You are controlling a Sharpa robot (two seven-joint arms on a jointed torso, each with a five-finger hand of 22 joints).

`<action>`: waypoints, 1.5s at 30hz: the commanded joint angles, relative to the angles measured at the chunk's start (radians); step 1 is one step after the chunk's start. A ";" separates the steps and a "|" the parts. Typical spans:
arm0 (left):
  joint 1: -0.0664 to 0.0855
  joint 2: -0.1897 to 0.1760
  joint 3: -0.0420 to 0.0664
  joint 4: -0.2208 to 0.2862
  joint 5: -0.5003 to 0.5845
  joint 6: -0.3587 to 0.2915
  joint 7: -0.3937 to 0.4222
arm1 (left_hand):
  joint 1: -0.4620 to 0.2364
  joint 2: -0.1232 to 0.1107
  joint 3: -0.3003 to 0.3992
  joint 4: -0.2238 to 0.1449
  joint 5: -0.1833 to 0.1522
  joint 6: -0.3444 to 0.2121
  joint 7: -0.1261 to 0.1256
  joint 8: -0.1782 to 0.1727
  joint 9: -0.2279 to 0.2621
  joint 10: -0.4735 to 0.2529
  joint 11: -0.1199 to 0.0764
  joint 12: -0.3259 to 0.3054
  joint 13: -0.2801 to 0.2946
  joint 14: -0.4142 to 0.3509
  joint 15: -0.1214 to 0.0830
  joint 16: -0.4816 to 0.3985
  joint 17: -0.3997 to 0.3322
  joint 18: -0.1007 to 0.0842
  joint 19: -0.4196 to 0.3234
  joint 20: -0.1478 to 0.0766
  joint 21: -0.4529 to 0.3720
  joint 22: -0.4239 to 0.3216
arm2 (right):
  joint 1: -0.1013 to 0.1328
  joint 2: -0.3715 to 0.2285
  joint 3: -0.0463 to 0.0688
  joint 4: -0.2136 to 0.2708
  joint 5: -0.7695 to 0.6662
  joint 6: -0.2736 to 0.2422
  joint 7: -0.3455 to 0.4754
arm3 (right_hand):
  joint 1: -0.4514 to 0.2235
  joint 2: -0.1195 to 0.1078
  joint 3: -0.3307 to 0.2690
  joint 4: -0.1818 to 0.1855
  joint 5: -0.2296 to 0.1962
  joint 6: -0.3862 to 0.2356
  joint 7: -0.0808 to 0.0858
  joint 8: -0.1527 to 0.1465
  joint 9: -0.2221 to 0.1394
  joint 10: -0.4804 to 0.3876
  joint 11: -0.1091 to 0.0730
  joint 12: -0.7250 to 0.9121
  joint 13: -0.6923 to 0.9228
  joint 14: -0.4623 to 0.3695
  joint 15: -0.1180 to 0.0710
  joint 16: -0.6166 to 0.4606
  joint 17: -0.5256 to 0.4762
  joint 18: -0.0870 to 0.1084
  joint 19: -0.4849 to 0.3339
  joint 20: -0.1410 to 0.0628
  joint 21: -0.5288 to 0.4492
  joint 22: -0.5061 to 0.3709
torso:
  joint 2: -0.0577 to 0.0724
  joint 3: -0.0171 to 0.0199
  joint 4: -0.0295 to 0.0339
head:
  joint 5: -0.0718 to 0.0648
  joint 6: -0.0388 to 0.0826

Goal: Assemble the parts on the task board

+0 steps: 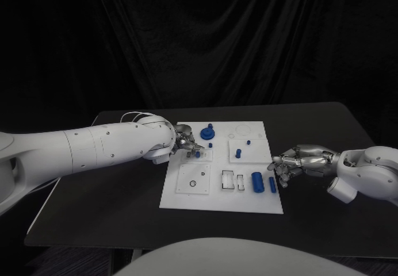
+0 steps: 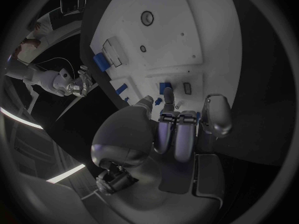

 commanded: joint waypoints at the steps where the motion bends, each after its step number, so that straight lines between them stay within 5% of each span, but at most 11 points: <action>1: -0.003 0.000 0.001 0.003 -0.005 0.022 -0.016 | 0.008 -0.001 -0.001 -0.007 0.007 0.008 -0.002 0.015 0.017 0.081 -0.011 -0.002 0.245 0.104 -0.009 -0.001 0.263 0.011 -0.001 -0.007 -0.005 0.003 | -0.003 -0.001 0.001 0.002 0.000 0.013 -0.001 | -0.009 0.003 -0.007 -0.001 -0.004 -0.006 0.000 0.007 -0.001 -0.006 -0.002 0.002 -0.001 -0.006 -0.003 0.001 -0.001 0.015 -0.006 -0.002 -0.004 -0.001 | -0.001 0.0004 -0.0012 | 0.002 0.000; 21: -0.007 0.009 0.001 -0.006 -0.005 0.045 -0.023 | 0.008 -0.002 -0.001 -0.009 -0.003 -0.010 -0.002 0.022 0.036 0.080 -0.011 -0.003 0.244 0.104 -0.011 -0.001 0.263 0.011 -0.002 -0.009 -0.009 0.003 | -0.003 -0.001 0.001 0.002 0.000 0.010 0.006 | -0.008 0.003 -0.007 -0.002 -0.004 -0.006 0.000 0.007 -0.001 -0.006 -0.002 0.002 -0.002 -0.007 -0.003 0.001 -0.002 0.015 -0.006 -0.001 -0.005 -0.002 | 0.000 0.0001 -0.0004 | -0.001 0.000; 45: -0.019 0.035 0.001 -0.041 -0.005 0.074 -0.015 | 0.023 0.007 0.017 -0.022 0.016 -0.059 0.012 -0.019 0.022 0.073 -0.001 -0.009 0.240 0.104 -0.003 -0.001 0.263 0.014 -0.011 -0.004 -0.025 -0.002 | -0.003 -0.001 0.001 0.005 0.000 0.015 0.000 | -0.007 0.004 -0.007 -0.002 -0.004 -0.006 0.000 0.008 -0.001 -0.008 -0.002 0.003 -0.003 -0.009 -0.003 0.002 -0.004 0.015 -0.006 -0.001 -0.007 -0.003 | 0.001 0.0002 -0.0010 | 0.001 0.000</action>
